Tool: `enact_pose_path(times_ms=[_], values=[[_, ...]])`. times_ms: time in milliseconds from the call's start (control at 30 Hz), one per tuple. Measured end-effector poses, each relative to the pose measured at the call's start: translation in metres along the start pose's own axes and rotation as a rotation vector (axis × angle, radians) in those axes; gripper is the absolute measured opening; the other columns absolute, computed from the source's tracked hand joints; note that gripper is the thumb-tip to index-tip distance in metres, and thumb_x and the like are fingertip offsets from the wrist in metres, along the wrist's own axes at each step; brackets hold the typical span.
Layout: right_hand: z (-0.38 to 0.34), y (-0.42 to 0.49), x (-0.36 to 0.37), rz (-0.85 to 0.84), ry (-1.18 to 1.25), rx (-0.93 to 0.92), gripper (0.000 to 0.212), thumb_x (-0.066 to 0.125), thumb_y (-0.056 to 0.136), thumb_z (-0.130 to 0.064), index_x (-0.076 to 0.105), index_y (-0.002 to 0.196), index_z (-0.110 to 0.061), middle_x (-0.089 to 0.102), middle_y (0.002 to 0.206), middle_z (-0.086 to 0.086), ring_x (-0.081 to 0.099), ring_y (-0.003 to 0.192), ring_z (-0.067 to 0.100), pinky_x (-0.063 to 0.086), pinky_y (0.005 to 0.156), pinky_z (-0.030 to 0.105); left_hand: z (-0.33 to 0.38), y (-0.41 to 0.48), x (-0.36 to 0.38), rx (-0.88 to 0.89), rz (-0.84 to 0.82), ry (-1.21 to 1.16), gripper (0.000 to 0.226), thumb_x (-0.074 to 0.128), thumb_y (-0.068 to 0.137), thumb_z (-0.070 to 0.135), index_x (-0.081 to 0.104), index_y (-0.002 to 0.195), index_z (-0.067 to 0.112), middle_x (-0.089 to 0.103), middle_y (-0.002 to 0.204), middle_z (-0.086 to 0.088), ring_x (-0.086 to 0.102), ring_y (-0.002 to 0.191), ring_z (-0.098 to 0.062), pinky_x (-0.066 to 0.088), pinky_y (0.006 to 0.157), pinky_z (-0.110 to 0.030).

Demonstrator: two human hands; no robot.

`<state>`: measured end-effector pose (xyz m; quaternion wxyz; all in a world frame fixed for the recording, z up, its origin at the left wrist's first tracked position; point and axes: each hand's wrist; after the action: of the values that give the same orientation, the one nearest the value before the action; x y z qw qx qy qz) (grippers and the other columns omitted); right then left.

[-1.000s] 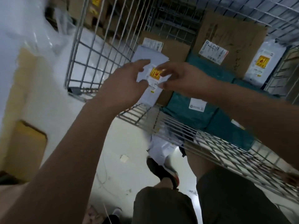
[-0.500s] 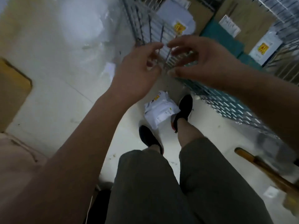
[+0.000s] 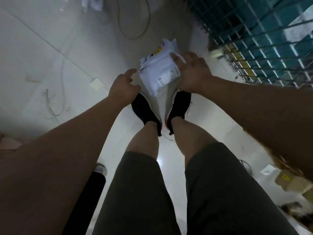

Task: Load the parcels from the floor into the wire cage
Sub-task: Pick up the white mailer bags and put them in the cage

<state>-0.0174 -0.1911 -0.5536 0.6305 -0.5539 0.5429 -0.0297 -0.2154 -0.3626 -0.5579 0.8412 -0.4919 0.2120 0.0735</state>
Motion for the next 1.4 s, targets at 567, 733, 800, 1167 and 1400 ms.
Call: enact_pose_path(times_ms=[567, 733, 800, 1167, 1400], values=[[0.009, 0.177, 0.121, 0.077, -0.517, -0.331, 0.126, 0.084, 0.067, -0.054, 0.01, 0.163, -0.021, 0.036, 0.152, 0.026, 0.037, 0.138, 0.045, 0.018, 0.115, 0.07, -0.109, 0.085, 0.087, 0.023, 0.246, -0.084, 0.064, 0.059, 0.093, 0.015, 0.041, 0.154, 0.026, 0.053, 0.133, -0.008, 0.062, 0.11, -0.021, 0.051, 0.096, -0.035], [-0.007, 0.126, 0.085, 0.059, -0.378, -0.164, 0.131, 0.083, 0.063, -0.061, 0.007, 0.163, -0.023, 0.033, 0.151, 0.023, 0.035, 0.137, 0.044, 0.021, 0.114, 0.07, -0.085, 0.047, 0.059, 0.039, 0.221, -0.09, 0.061, 0.059, 0.097, 0.017, 0.042, 0.154, 0.029, 0.056, 0.133, -0.005, 0.063, 0.106, -0.017, 0.054, 0.097, -0.041], [-0.021, 0.094, 0.05, 0.069, -0.301, -0.087, 0.13, 0.082, 0.063, -0.062, 0.006, 0.163, -0.025, 0.03, 0.155, 0.021, 0.033, 0.139, 0.044, 0.022, 0.114, 0.068, -0.058, 0.024, 0.035, 0.086, 0.201, -0.06, 0.06, 0.061, 0.096, 0.019, 0.043, 0.153, 0.029, 0.058, 0.133, -0.006, 0.063, 0.109, -0.019, 0.054, 0.096, -0.041], [-0.103, -0.122, -0.225, 0.091, 0.041, 0.081, 0.13, 0.083, 0.065, -0.057, 0.005, 0.163, -0.024, 0.028, 0.155, 0.023, 0.029, 0.142, 0.041, 0.029, 0.11, 0.059, 0.174, -0.165, -0.172, 0.332, 0.242, 0.115, 0.055, 0.06, 0.086, 0.034, 0.056, 0.141, 0.034, 0.062, 0.121, -0.004, 0.065, 0.105, -0.024, 0.054, 0.092, -0.043], [-0.114, -0.23, -0.361, 0.17, 0.151, 0.116, 0.129, 0.084, 0.061, -0.06, 0.009, 0.159, -0.025, 0.033, 0.151, 0.024, 0.03, 0.14, 0.045, 0.028, 0.109, 0.063, 0.286, -0.259, -0.258, 0.466, 0.281, 0.186, 0.046, 0.062, 0.09, 0.036, 0.058, 0.135, 0.041, 0.062, 0.12, 0.001, 0.064, 0.101, -0.021, 0.053, 0.093, -0.042]])
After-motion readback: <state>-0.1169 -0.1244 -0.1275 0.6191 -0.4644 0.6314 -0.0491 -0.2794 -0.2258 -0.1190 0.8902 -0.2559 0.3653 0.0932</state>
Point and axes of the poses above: each hand's wrist, its own y-axis towards the middle knuckle, its own x-axis out of the palm, z = x × y
